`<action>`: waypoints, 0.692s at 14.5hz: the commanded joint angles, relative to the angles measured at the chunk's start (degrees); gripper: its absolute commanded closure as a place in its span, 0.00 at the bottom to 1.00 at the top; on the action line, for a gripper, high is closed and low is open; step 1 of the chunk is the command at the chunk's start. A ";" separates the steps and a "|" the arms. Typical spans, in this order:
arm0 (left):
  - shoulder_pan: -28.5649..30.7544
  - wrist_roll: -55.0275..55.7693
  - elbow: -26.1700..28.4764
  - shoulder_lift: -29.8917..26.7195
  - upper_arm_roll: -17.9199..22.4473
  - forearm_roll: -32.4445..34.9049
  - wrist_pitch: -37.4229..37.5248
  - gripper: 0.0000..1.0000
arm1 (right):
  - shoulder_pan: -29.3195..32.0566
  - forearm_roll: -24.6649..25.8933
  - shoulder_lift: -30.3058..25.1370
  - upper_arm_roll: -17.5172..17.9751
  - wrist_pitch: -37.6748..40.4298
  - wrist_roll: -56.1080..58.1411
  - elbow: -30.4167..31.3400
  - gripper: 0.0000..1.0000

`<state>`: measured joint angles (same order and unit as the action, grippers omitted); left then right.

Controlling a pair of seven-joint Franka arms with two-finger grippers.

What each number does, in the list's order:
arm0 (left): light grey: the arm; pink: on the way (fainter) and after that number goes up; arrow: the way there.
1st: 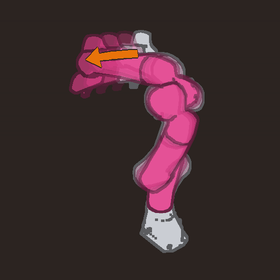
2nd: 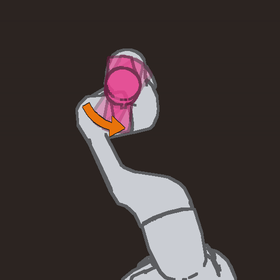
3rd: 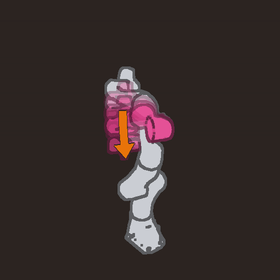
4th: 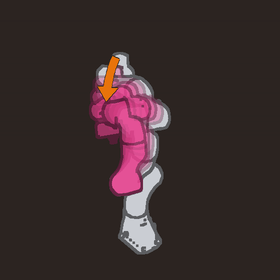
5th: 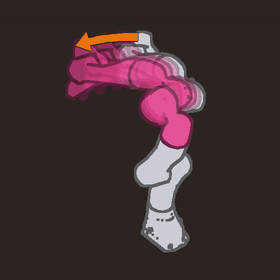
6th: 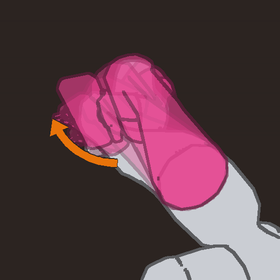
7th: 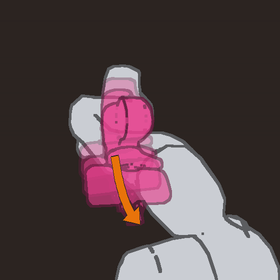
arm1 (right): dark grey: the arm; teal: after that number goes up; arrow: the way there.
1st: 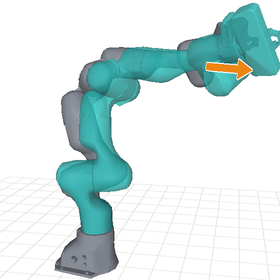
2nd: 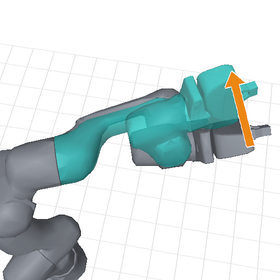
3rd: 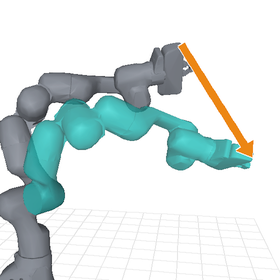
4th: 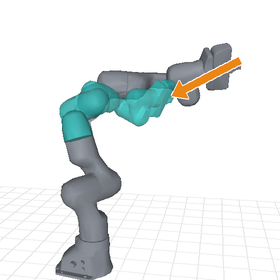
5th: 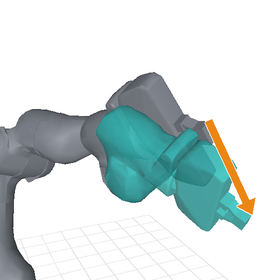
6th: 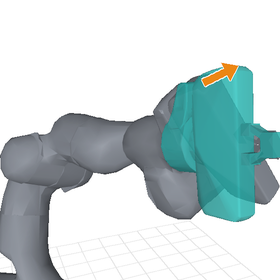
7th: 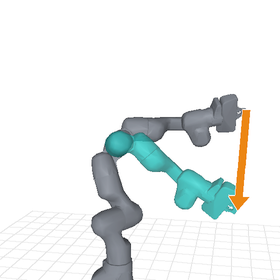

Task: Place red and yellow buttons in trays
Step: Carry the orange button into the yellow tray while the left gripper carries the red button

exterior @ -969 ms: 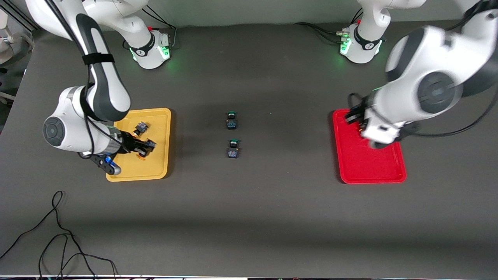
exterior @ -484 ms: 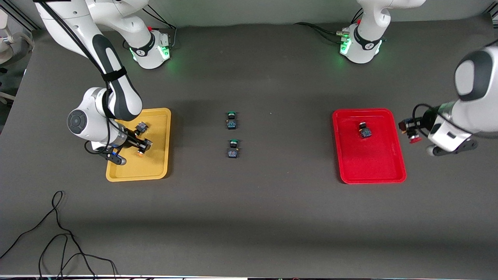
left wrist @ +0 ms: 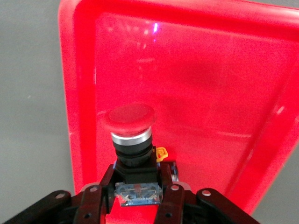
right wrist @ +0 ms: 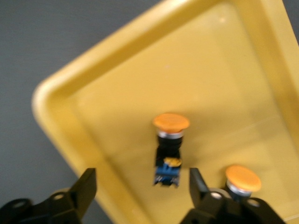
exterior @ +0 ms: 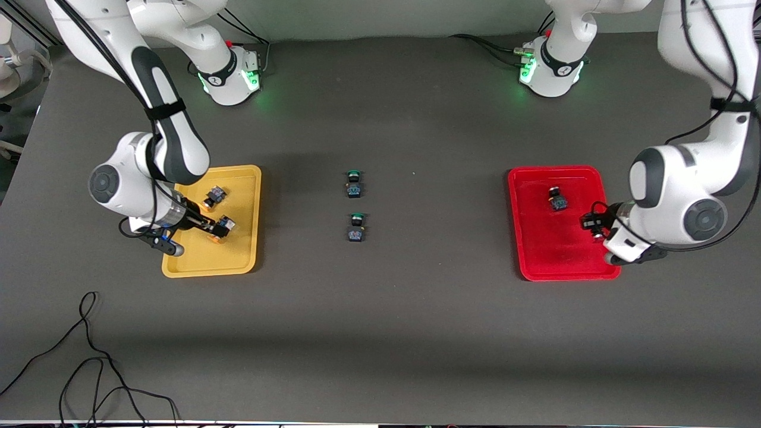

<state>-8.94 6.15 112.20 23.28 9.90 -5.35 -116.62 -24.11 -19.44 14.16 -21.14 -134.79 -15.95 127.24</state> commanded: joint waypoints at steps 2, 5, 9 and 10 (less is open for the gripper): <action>-0.56 -0.44 0.12 3.34 0.30 -1.76 -5.79 1.00 | 0.21 1.07 -10.44 -0.22 10.77 0.92 -3.57 0.00; -0.82 -0.18 0.21 5.28 0.30 -2.91 -7.83 0.52 | 0.12 8.85 -17.21 0.30 11.91 0.92 -3.57 0.00; -0.91 -0.26 -0.23 -1.72 0.30 -2.82 2.49 0.01 | 0.90 16.62 -27.40 2.93 21.03 1.54 -5.32 0.00; -0.91 -0.26 -0.23 -5.75 0.39 -2.39 6.37 0.01 | 3.08 17.41 -29.17 5.38 24.62 1.71 -6.64 0.00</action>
<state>-9.21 6.16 111.01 26.22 9.74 -7.71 -117.53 -23.74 -4.29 -9.99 -19.30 -115.57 -15.64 121.63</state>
